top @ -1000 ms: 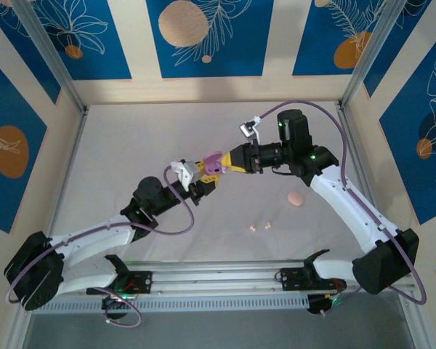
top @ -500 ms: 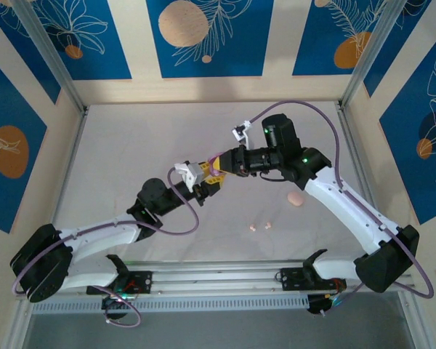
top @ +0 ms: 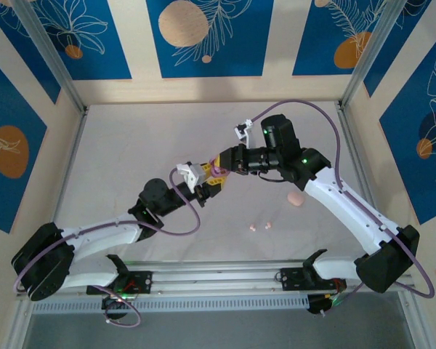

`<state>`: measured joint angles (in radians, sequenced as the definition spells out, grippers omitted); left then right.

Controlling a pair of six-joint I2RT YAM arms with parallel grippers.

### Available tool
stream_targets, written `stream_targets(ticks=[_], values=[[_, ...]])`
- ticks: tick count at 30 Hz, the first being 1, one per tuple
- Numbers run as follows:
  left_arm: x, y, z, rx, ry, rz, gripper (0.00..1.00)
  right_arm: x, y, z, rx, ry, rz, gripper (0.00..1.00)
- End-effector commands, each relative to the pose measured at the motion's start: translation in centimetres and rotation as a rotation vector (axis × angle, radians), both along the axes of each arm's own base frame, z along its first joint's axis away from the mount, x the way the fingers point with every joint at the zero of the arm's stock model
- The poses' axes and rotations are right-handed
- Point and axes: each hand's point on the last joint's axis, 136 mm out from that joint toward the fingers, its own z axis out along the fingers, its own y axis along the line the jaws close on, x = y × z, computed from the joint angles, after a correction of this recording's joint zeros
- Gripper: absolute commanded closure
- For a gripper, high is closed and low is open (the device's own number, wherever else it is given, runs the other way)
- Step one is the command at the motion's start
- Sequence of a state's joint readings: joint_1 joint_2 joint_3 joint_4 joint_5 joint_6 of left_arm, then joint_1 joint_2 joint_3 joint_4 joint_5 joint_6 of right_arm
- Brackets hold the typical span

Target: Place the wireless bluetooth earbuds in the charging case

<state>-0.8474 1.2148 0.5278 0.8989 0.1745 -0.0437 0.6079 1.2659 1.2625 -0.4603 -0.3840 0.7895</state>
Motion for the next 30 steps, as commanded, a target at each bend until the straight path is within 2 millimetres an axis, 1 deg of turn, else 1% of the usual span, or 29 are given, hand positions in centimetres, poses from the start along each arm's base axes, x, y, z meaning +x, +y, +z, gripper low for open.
stream_targets(ticks=[1, 7, 11, 14, 23, 30], values=[[-0.9, -0.4, 2.4, -0.071, -0.055, -0.032, 0.77, -0.1, 0.0, 0.9, -0.001, -0.033, -0.003, 0.79], [-0.7, -0.1, 2.9, -0.103, -0.056, -0.012, 0.77, -0.6, 0.1, 0.1, -0.055, -0.032, 0.008, 0.78], [-0.6, 0.0, 3.1, -0.111, -0.061, -0.006, 0.77, -0.6, -0.4, -1.1, -0.125, -0.026, -0.008, 0.76], [-0.7, 0.1, 3.3, -0.115, -0.063, -0.008, 0.77, -0.6, -0.6, -1.6, -0.143, -0.021, -0.013, 0.75], [-0.8, 0.0, 3.4, -0.115, -0.065, -0.015, 0.77, -0.7, -0.5, -0.9, -0.145, -0.038, -0.013, 0.72], [-0.9, 0.1, 3.2, -0.110, -0.057, -0.019, 0.77, -0.9, -0.5, 0.4, -0.124, -0.061, -0.016, 0.67]])
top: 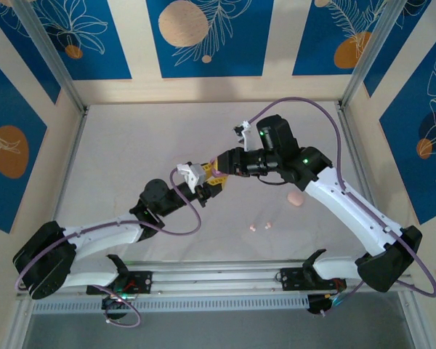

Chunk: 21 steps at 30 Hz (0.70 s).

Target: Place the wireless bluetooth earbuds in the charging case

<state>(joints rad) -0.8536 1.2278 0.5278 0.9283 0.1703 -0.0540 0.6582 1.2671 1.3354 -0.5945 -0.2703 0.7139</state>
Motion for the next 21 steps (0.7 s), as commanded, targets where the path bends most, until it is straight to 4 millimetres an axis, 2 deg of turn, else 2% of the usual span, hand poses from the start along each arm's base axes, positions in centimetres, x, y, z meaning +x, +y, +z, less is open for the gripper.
stream_targets(ticks=[1, 10, 21], values=[[-0.9, 0.3, 2.9, -0.092, -0.053, -0.015, 0.77, -0.1, -0.3, 0.5, -0.017, -0.014, -0.008, 0.66], [-0.9, 0.3, 2.5, -0.086, -0.042, -0.018, 0.77, -0.7, -0.6, 2.1, 0.016, -0.047, -0.005, 0.63], [-1.0, 0.4, 2.4, -0.083, -0.044, -0.014, 0.77, -1.9, -1.4, 5.3, 0.089, -0.172, 0.014, 0.62]])
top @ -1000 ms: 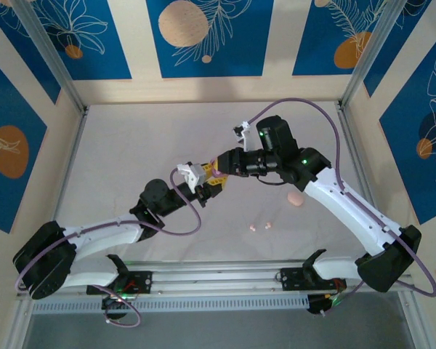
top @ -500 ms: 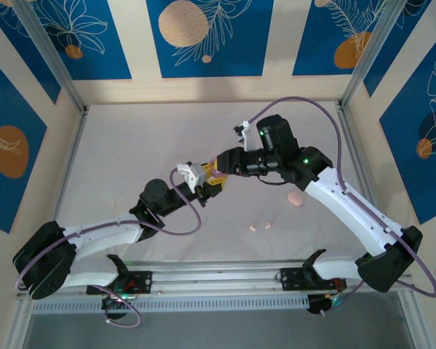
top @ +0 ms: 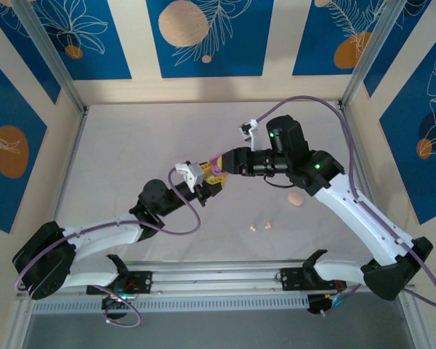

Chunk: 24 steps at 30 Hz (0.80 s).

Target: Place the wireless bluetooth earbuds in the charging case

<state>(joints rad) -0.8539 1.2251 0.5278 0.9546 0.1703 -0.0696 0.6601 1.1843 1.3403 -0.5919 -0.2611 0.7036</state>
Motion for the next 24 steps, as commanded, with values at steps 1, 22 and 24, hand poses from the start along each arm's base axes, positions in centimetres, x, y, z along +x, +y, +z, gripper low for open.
stream_targets(ticks=[1, 22, 24], values=[[-0.9, 0.3, 1.6, -0.051, -0.039, -0.015, 0.77, -0.5, -0.5, 2.6, 0.048, -0.110, 0.003, 0.62], [-3.3, -0.7, 2.4, -0.033, -0.038, -0.156, 0.77, 3.6, -1.5, 0.2, 0.016, 0.066, -0.056, 0.49], [-3.1, -0.5, 2.7, -0.046, -0.037, -0.140, 0.77, 3.1, -1.2, -0.3, 0.011, 0.091, -0.024, 0.49]])
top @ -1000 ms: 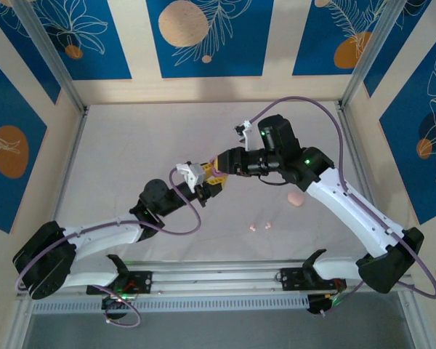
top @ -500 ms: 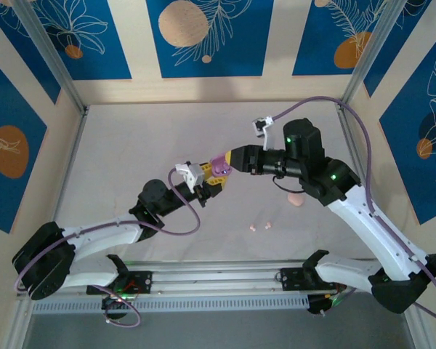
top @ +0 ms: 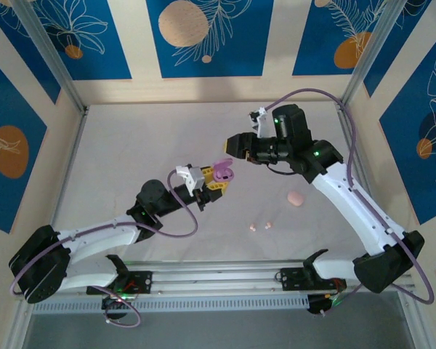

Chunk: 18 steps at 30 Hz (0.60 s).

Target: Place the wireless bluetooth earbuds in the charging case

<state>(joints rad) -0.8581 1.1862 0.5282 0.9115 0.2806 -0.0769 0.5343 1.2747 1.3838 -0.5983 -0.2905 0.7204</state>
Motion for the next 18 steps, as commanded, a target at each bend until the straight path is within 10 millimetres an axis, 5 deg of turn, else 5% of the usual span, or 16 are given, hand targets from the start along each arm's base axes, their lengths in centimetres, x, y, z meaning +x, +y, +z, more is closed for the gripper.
stream_targets(ticks=[1, 8, 18], values=[[-0.8, 0.1, 2.5, -0.069, -0.031, -0.020, 0.77, -1.8, 0.5, 0.4, 0.018, 0.036, 0.097, 0.49], [-0.9, 0.3, 3.0, -0.082, -0.039, -0.015, 0.77, -4.1, 0.3, -1.7, 0.010, 0.102, 0.183, 0.49], [-1.2, 0.3, 4.2, -0.114, -0.046, -0.036, 0.76, -5.4, 0.1, -1.1, 0.207, 0.164, 0.265, 0.48]])
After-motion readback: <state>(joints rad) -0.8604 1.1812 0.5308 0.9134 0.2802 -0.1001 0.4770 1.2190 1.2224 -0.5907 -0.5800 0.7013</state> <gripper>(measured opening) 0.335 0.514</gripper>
